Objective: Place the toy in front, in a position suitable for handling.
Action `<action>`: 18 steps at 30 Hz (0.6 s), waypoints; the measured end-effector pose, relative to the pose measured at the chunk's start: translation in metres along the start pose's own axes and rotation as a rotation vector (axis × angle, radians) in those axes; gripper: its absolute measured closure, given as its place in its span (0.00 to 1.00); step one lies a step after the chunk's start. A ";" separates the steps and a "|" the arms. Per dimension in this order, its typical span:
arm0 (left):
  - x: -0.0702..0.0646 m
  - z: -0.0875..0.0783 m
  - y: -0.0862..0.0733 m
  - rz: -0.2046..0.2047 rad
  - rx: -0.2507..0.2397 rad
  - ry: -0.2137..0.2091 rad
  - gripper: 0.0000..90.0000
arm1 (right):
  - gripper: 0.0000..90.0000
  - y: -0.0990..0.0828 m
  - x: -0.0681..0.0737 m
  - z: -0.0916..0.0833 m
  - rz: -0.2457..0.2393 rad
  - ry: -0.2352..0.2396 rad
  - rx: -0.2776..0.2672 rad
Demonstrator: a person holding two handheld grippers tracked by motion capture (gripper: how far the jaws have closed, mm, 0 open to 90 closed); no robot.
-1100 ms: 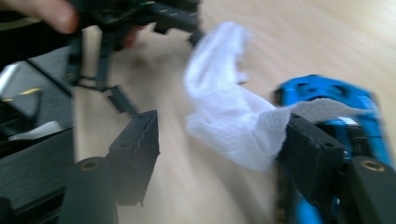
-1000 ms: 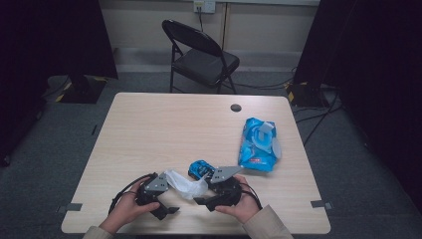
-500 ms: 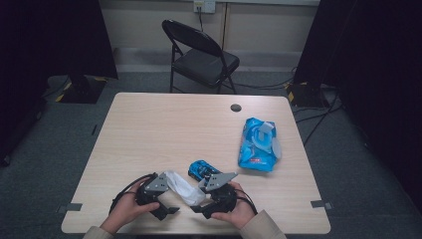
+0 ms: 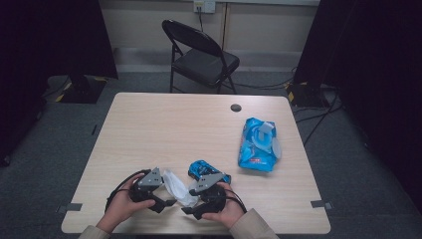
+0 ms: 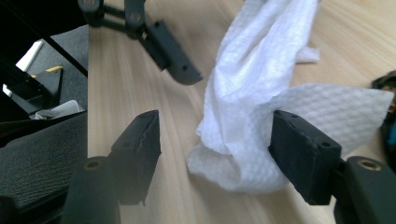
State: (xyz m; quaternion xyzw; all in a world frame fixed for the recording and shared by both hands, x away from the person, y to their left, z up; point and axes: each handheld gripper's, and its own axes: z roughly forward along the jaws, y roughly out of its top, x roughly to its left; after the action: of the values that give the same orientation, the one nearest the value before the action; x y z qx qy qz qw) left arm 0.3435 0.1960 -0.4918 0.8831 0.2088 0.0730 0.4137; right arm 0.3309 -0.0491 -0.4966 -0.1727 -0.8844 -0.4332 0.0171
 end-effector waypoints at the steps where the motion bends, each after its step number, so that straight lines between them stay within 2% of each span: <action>1: 0.000 0.000 0.000 -0.009 -0.011 -0.001 0.18 | 0.37 0.000 0.001 0.002 -0.004 0.002 0.004; 3: 0.000 0.002 0.001 0.003 -0.020 0.003 0.18 | 0.37 0.001 0.002 0.003 -0.008 0.006 0.003; 7: 0.001 0.006 0.004 -0.004 -0.022 0.001 0.19 | 0.37 0.001 0.002 0.004 -0.005 0.010 0.004; 10: 0.000 0.008 0.004 -0.007 -0.024 -0.003 0.34 | 0.37 0.000 0.002 0.003 -0.006 0.011 0.004; 15: -0.003 0.011 0.005 0.038 0.038 0.026 0.56 | 0.37 0.000 0.002 0.003 -0.011 0.010 0.007; 18: -0.002 0.009 0.006 0.047 0.051 0.026 0.68 | 0.37 -0.001 0.002 -0.002 -0.016 -0.002 0.005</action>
State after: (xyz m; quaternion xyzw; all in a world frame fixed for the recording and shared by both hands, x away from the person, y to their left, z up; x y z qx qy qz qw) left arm 0.3460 0.1856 -0.4932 0.8970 0.1951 0.0889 0.3865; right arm 0.3287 -0.0502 -0.4958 -0.1661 -0.8869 -0.4309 0.0134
